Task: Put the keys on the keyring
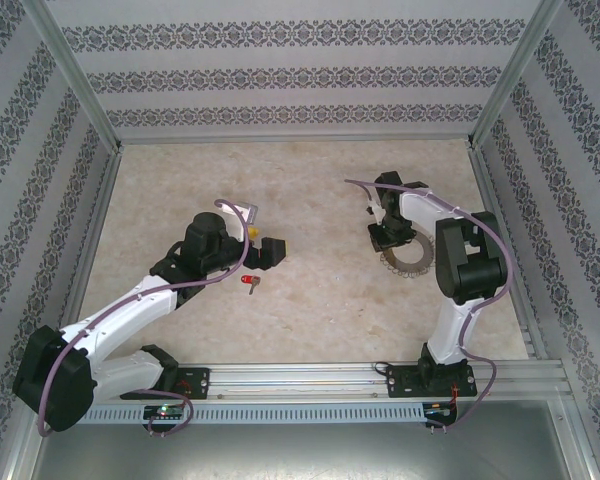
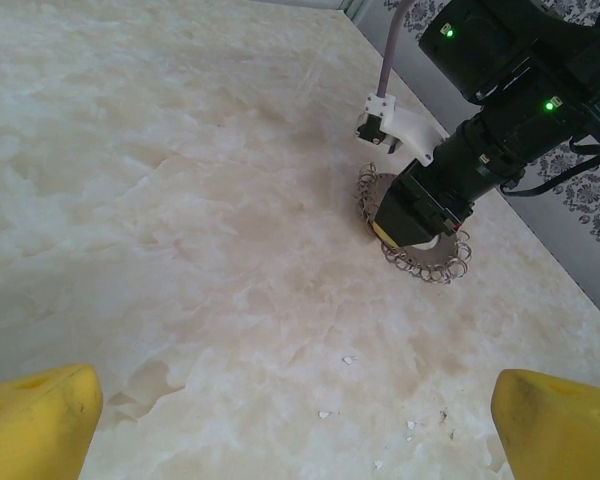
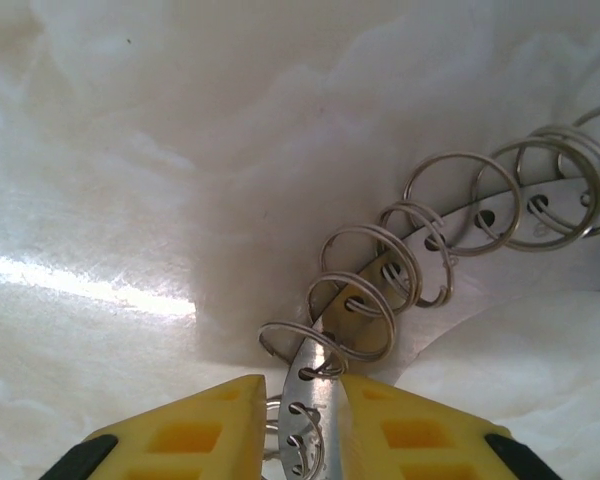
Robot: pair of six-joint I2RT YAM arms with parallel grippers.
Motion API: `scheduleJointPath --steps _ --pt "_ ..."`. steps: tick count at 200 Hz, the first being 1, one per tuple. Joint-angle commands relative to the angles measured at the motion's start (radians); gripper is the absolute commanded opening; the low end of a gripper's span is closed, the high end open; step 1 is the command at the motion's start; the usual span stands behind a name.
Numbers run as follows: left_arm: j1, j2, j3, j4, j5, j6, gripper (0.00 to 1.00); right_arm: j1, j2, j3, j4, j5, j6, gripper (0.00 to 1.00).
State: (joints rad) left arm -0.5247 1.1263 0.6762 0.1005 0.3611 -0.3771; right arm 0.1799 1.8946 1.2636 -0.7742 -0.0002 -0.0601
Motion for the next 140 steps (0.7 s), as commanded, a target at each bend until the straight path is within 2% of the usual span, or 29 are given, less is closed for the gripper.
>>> scheduleJointPath --steps 1,32,57,79,93,140 --pt "-0.014 -0.021 0.004 -0.032 -0.016 0.028 1.0 0.009 0.018 0.022 -0.024 0.023 -0.015 0.21" --pt "-0.013 -0.023 0.01 -0.039 -0.02 0.032 1.0 0.01 0.012 0.016 -0.022 0.024 -0.018 0.18" --pt "-0.013 -0.024 0.012 -0.037 -0.014 0.03 1.0 0.009 0.021 0.018 -0.018 0.028 -0.02 0.37" --pt "-0.013 -0.028 0.011 -0.041 -0.016 0.03 1.0 0.01 0.035 0.027 -0.019 0.027 -0.021 0.43" --pt "-0.013 -0.032 0.011 -0.043 -0.018 0.032 1.0 0.011 0.041 0.032 -0.02 0.026 -0.021 0.42" --pt "-0.013 -0.035 0.016 -0.052 -0.025 0.039 1.0 0.014 0.059 0.045 -0.021 0.032 -0.025 0.28"
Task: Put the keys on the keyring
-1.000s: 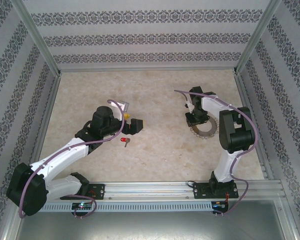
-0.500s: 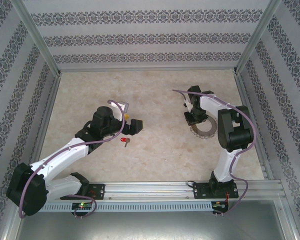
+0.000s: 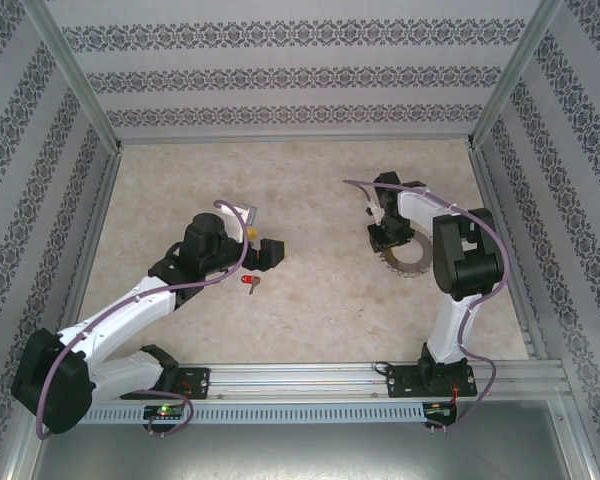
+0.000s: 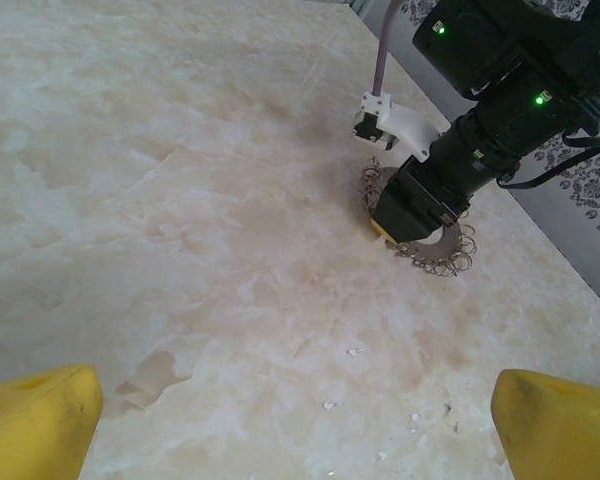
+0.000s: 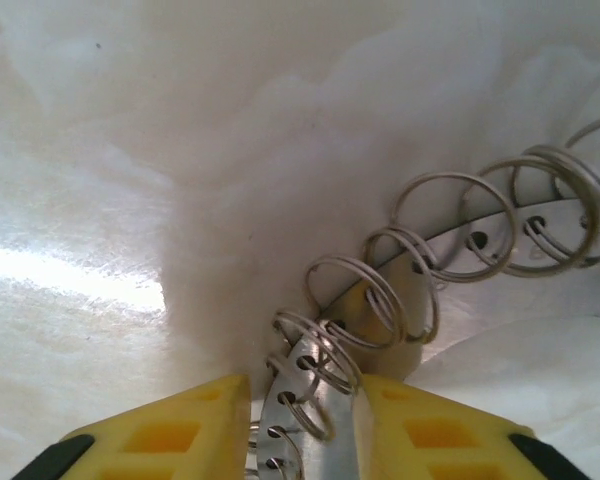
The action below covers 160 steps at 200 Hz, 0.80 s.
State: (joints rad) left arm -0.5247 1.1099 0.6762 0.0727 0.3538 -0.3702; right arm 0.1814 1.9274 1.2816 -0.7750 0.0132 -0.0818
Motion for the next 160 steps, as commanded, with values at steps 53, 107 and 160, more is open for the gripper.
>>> scheduleJointPath --steps 53,107,160 --pt "-0.013 -0.033 0.02 -0.05 -0.037 0.04 1.0 0.029 0.007 0.029 -0.029 0.028 -0.001 0.16" --pt "-0.012 -0.039 0.016 -0.06 -0.05 0.044 1.0 0.062 -0.096 -0.026 -0.026 0.034 0.014 0.04" --pt "-0.013 -0.046 0.017 -0.07 -0.056 0.049 1.0 0.08 -0.175 -0.052 -0.003 -0.039 0.0 0.0"
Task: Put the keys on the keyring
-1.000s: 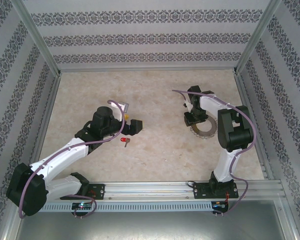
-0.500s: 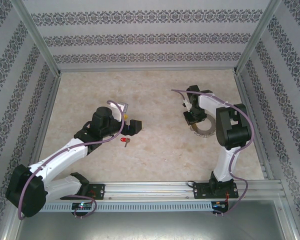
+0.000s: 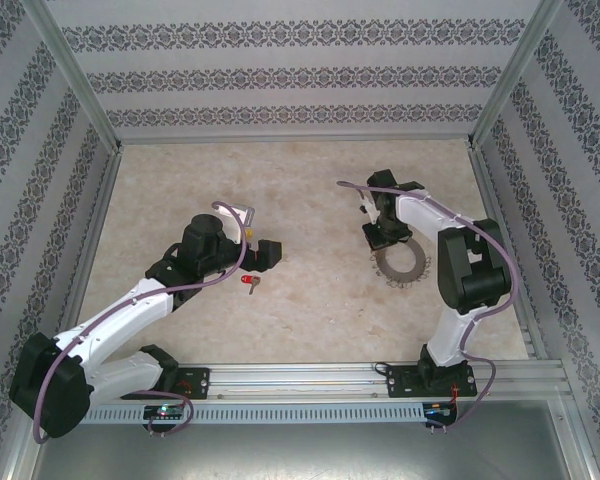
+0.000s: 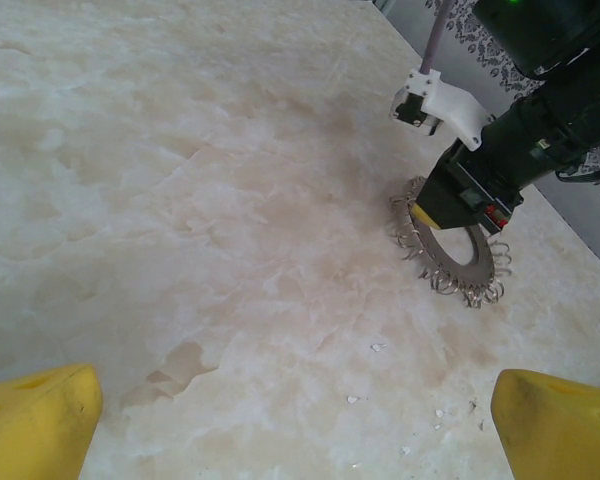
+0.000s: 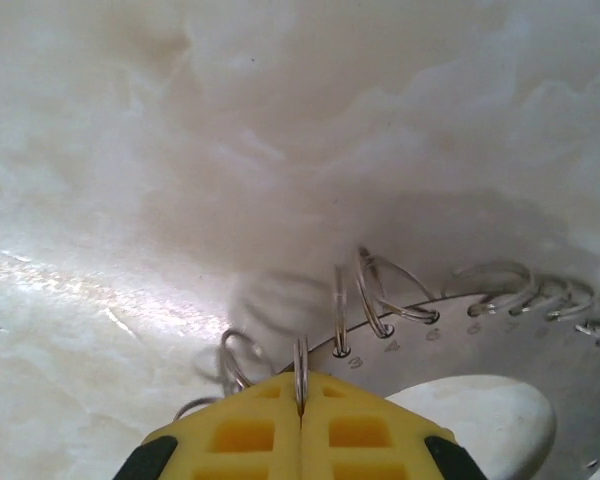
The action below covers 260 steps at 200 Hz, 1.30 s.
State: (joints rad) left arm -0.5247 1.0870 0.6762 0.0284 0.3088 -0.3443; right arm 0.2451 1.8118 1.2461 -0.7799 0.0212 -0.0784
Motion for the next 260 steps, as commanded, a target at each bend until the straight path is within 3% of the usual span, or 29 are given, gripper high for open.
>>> scheduleJointPath --steps 1,52,83,170,225,260 --pt "-0.013 -0.024 0.017 -0.026 -0.011 0.023 1.0 0.017 -0.063 -0.018 0.003 -0.048 -0.004 0.0" --pt "-0.012 -0.048 0.029 -0.032 0.029 0.038 1.0 0.152 -0.339 -0.102 0.138 -0.173 -0.1 0.0" --pt "-0.013 -0.079 0.041 -0.021 0.071 0.049 0.98 0.201 -0.489 -0.175 0.262 -0.323 -0.144 0.0" --pt "-0.039 -0.24 0.108 -0.13 0.14 0.185 0.69 0.332 -0.733 -0.407 0.644 -0.679 -0.256 0.0" --pt "-0.118 -0.261 0.142 -0.209 0.2 0.36 0.47 0.39 -0.807 -0.399 0.644 -0.782 -0.305 0.0" --pt "-0.2 -0.304 0.102 -0.162 0.23 0.471 0.47 0.432 -0.835 -0.38 0.628 -0.811 -0.343 0.0"
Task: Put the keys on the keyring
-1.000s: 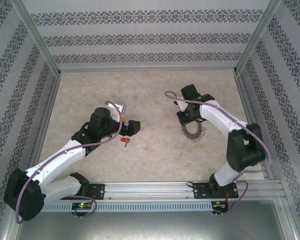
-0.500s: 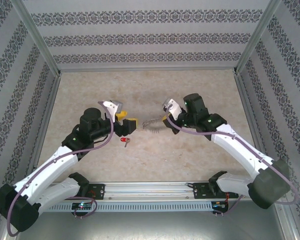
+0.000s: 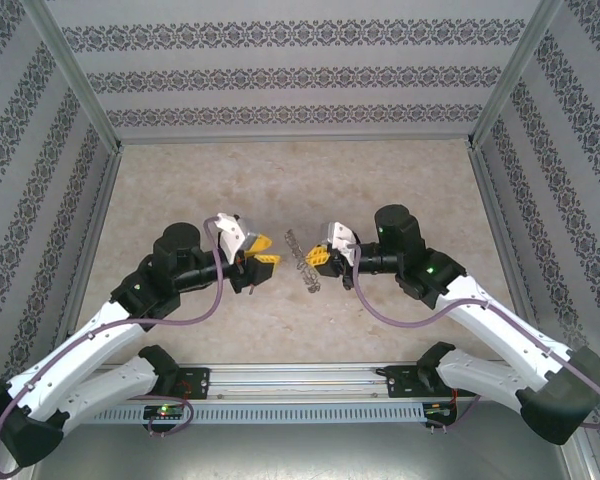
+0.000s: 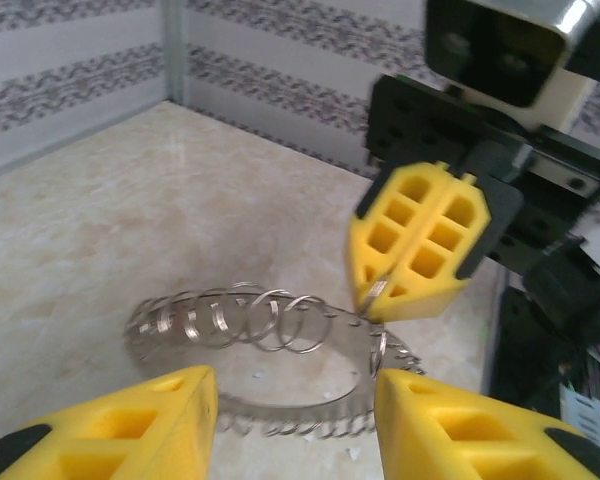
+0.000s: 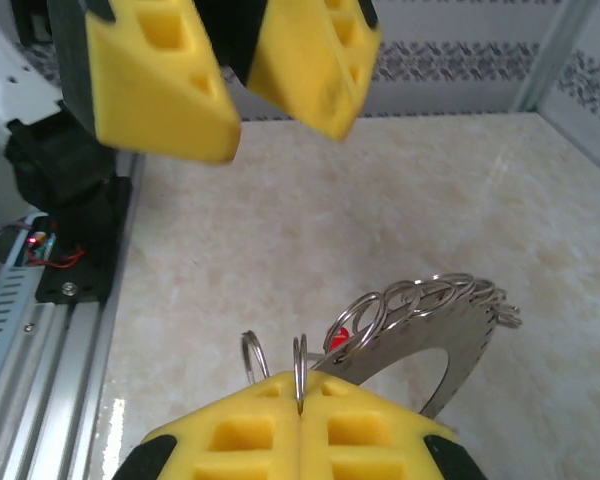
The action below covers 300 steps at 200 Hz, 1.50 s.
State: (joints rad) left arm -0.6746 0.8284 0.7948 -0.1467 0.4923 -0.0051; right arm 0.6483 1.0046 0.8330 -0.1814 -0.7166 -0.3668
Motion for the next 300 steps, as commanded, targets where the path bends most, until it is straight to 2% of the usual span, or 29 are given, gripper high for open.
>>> scheduleJointPath --steps 1,58,84,137,157,237,300 --pt "-0.053 -0.047 -0.017 0.015 0.047 0.136 0.47 0.029 -0.029 0.034 0.028 -0.073 -0.056 0.0" --pt "-0.173 -0.026 0.026 -0.108 -0.076 0.34 0.45 0.091 -0.063 0.032 -0.015 -0.018 -0.129 0.0" --pt "-0.217 0.004 0.045 -0.138 -0.121 0.389 0.41 0.114 -0.094 0.02 -0.022 0.004 -0.145 0.0" --pt "-0.229 -0.004 0.059 -0.115 -0.113 0.404 0.35 0.155 -0.104 0.017 -0.058 0.057 -0.187 0.0" --pt "-0.23 -0.019 0.057 -0.111 -0.098 0.397 0.29 0.157 -0.112 0.013 -0.049 0.057 -0.187 0.0" --pt "-0.23 -0.035 0.039 -0.057 -0.094 0.393 0.19 0.171 -0.143 0.0 0.004 -0.029 -0.146 0.0" --pt "-0.23 -0.026 0.036 -0.014 -0.11 0.41 0.16 0.18 -0.159 -0.002 -0.002 -0.05 -0.139 0.0"
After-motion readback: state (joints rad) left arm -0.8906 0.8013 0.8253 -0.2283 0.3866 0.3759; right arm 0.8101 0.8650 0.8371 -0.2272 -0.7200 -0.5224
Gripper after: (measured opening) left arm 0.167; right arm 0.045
